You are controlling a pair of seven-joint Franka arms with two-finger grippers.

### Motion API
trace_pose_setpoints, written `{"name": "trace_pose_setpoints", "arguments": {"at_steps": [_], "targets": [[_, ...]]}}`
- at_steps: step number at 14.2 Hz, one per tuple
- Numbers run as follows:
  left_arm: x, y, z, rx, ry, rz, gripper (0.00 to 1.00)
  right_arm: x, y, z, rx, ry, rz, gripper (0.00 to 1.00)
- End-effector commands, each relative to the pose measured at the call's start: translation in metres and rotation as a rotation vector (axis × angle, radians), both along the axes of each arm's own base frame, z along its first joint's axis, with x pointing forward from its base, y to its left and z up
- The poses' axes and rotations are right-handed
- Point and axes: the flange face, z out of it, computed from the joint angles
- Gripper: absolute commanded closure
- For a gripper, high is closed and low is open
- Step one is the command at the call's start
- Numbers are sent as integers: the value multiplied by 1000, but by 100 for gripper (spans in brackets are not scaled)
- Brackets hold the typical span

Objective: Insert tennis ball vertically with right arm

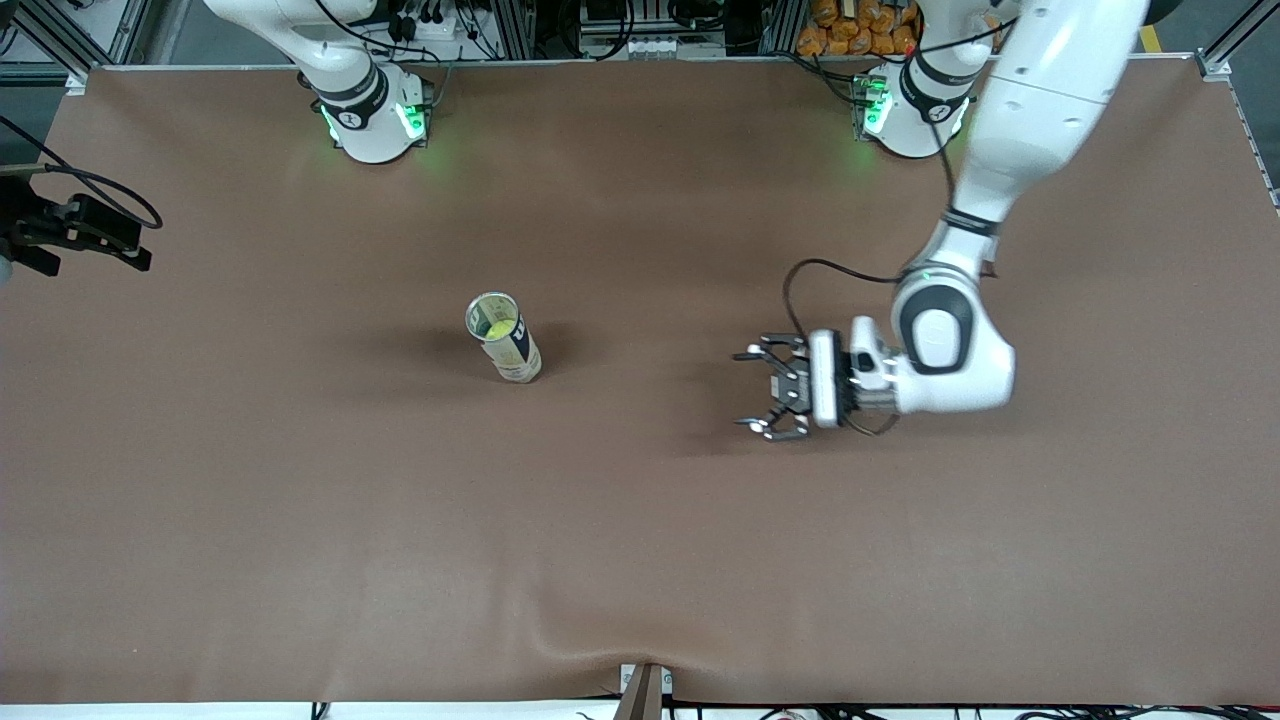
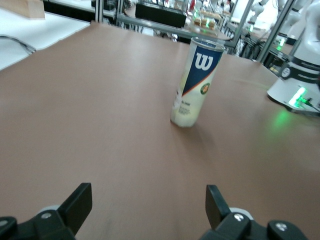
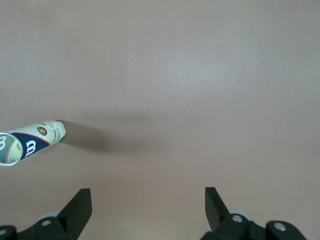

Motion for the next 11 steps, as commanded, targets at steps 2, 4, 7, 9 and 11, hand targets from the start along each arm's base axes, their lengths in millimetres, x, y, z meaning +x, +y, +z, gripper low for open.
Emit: {"name": "trace_pose_setpoints", "arguments": {"at_steps": [2, 4, 7, 9, 11], "targets": [[38, 43, 46, 148, 100, -60, 0, -7, -4, 4, -18, 6, -83, 0], [51, 66, 78, 256, 163, -68, 0, -9, -1, 4, -18, 12, -105, 0], [51, 91, 122, 458, 260, -56, 0, -9, -1, 4, -13, 12, -105, 0], [41, 107, 153, 551, 362, -1, 0, -8, 3, 4, -9, 11, -95, 0], [29, 129, 192, 683, 458, 118, 0, -8, 6, 3, -7, 14, -92, 0]]}}
